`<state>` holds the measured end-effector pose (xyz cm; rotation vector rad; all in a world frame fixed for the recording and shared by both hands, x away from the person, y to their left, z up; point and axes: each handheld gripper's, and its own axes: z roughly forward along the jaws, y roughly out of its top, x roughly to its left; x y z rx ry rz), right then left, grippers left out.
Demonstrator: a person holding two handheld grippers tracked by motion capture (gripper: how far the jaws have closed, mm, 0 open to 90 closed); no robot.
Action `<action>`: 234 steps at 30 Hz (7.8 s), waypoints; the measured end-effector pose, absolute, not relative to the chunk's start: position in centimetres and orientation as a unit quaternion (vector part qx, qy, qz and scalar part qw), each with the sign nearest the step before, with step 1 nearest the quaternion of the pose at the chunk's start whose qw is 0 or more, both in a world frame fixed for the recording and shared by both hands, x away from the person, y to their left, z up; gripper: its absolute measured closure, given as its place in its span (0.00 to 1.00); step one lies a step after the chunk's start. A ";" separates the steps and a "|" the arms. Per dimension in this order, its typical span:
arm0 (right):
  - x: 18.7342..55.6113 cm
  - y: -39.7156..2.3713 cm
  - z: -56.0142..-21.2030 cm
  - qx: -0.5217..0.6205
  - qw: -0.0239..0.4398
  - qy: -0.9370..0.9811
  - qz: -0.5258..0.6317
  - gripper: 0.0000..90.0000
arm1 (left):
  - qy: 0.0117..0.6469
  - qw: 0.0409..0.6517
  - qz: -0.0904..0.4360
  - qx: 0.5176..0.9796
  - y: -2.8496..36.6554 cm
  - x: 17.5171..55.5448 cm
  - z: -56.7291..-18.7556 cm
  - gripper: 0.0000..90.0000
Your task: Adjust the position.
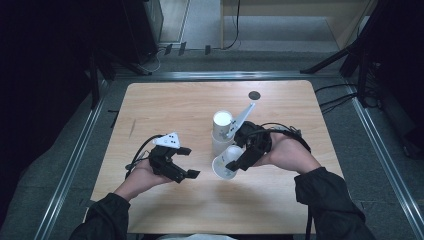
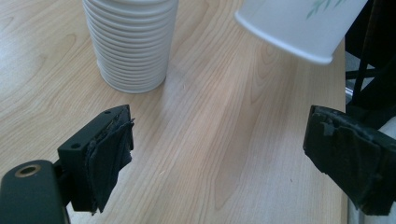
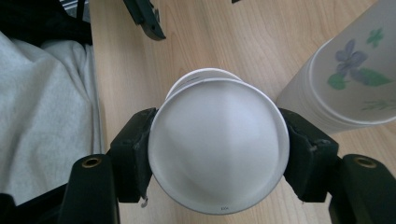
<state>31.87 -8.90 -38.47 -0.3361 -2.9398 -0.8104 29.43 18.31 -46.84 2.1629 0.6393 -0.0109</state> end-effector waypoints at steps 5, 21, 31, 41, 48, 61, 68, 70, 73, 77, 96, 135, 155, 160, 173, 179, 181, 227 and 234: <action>31.8 -8.9 -40.4 -0.112 0.040 -0.951 -0.285 0.39 | 0.252 0.430 -0.004 0.867 18.3 29.4 -46.9 0.09; 31.6 -8.8 -45.4 -0.117 0.050 -0.933 -0.335 0.39 | 0.235 0.427 -0.005 0.873 17.8 29.2 -47.1 0.09; 31.4 -8.3 -46.2 -0.110 0.065 -0.921 -0.367 0.39 | 0.210 0.430 -0.010 0.878 16.7 28.8 -47.2 0.09; 31.4 -8.3 -45.5 -0.107 0.089 -0.897 -0.420 0.39 | 0.192 0.440 -0.017 0.877 16.2 28.4 -47.4 0.09; 31.3 -8.3 -45.0 -0.105 0.106 -0.881 -0.448 0.39 | 0.174 0.444 -0.019 0.879 15.6 28.1 -47.4 0.09; 31.4 -8.5 -44.7 -0.108 0.134 -0.862 -0.477 0.39 | 0.160 0.461 -0.024 0.873 15.7 27.8 -47.1 0.18; 31.4 -8.6 -44.6 -0.112 0.140 -0.857 -0.483 0.40 | 0.143 0.463 -0.020 0.875 15.9 27.6 -46.9 0.32; 31.4 -8.5 -44.7 -0.109 0.144 -0.859 -0.479 0.39 | 0.139 0.458 -0.021 0.878 15.9 27.6 -46.9 0.32; 31.4 -8.4 -44.8 -0.114 0.141 -0.863 -0.472 0.34 | 0.140 0.453 -0.021 0.880 16.1 27.6 -46.8 0.33; 31.3 -8.6 -44.7 -0.127 0.117 -0.868 -0.465 0.26 | 0.150 0.448 -0.021 0.881 16.6 27.8 -46.6 0.34; 30.0 -10.6 -44.7 -0.134 0.027 -0.899 -0.416 0.26 | 0.110 0.328 -0.044 0.937 15.1 31.4 -41.7 0.33; 29.2 -7.1 -47.7 -0.065 0.044 -0.927 -0.365 0.29 | 0.067 0.214 -0.063 0.973 11.2 29.4 -46.0 0.32; 29.1 -7.2 -47.5 -0.052 0.054 -0.934 -0.349 0.38 | 0.094 0.248 -0.059 0.962 11.8 29.7 -45.7 0.12; 29.5 -8.4 -46.6 -0.065 0.050 -0.921 -0.380 0.38 | 0.102 0.278 -0.050 0.954 13.0 29.6 -45.3 0.12; 29.8 -10.2 -45.0 -0.077 0.067 -0.891 -0.442 0.38 | 0.133 0.382 -0.036 0.914 15.0 28.7 -44.4 0.12; 29.9 -10.5 -44.8 -0.074 0.077 -0.880 -0.462 0.38 | 0.156 0.430 -0.041 0.888 15.3 28.1 -44.6 0.12; 29.9 -10.5 -44.7 -0.073 0.085 -0.877 -0.467 0.38 | 0.152 0.437 -0.039 0.886 15.2 28.0 -44.6 0.12; 30.2 -9.6 -46.0 -0.089 0.075 -0.897 -0.426 0.25 | 0.154 0.364 -0.041 0.918 16.4 29.2 -42.5 0.27; 30.3 -9.4 -46.3 -0.091 0.068 -0.902 -0.416 0.25 | 0.151 0.314 -0.032 0.937 15.5 29.3 -42.2 0.27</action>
